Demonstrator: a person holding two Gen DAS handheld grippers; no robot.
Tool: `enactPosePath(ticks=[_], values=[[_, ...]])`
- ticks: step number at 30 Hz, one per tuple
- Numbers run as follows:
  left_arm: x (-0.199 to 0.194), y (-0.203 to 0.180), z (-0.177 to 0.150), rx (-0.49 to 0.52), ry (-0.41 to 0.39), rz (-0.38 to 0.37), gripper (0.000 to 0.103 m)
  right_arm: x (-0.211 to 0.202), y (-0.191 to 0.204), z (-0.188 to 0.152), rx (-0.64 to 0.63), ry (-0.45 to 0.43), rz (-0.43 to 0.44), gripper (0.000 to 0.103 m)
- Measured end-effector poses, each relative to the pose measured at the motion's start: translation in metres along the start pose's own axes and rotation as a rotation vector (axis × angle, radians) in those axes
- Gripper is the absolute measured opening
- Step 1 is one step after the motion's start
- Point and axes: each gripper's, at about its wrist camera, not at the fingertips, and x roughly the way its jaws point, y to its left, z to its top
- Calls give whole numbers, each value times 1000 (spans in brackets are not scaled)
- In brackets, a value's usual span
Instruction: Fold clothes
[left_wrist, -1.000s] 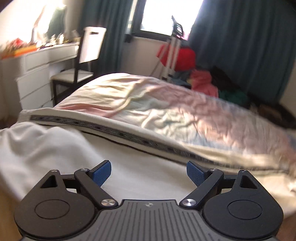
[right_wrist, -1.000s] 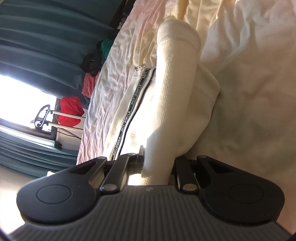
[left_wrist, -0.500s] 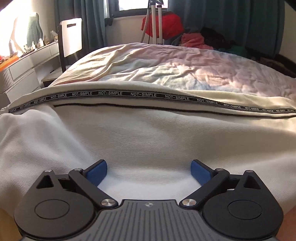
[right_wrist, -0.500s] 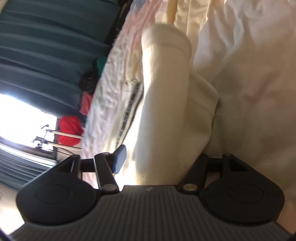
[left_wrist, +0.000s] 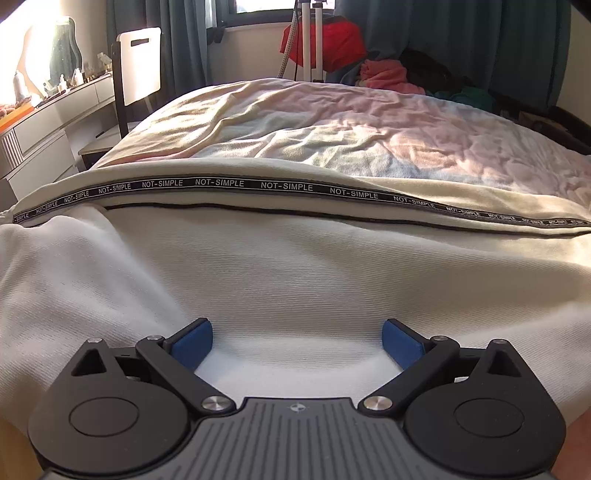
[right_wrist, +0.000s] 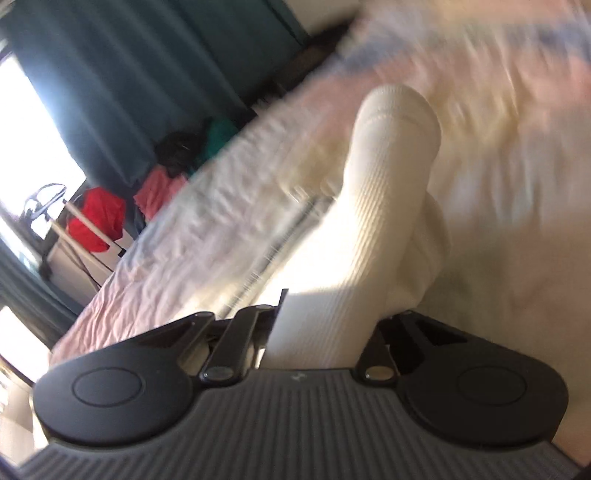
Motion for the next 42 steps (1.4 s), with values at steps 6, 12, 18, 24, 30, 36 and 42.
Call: enactPosePath(ticks=[6, 12, 18, 24, 30, 36, 42], values=[[-13, 10, 5, -44, -29, -20, 97, -65, 103, -22, -448, -319, 68, 14], [-43, 26, 14, -62, -130, 28, 97, -93, 177, -125, -875, -342, 276, 14], [-64, 56, 21, -173, -166, -1, 97, -71, 190, -240, -1295, -166, 357, 14], [-72, 78, 25, -265, -200, -55, 97, -78, 186, -245, -1313, -150, 360, 14], [-64, 96, 25, -346, -202, -142, 97, -133, 209, -258, -1278, -237, 482, 15], [-49, 103, 22, -366, -168, -198, 97, -128, 212, -294, -1372, -110, 551, 15], [-32, 103, 19, -391, -119, -270, 97, -126, 227, -278, -1350, -3, 592, 25]])
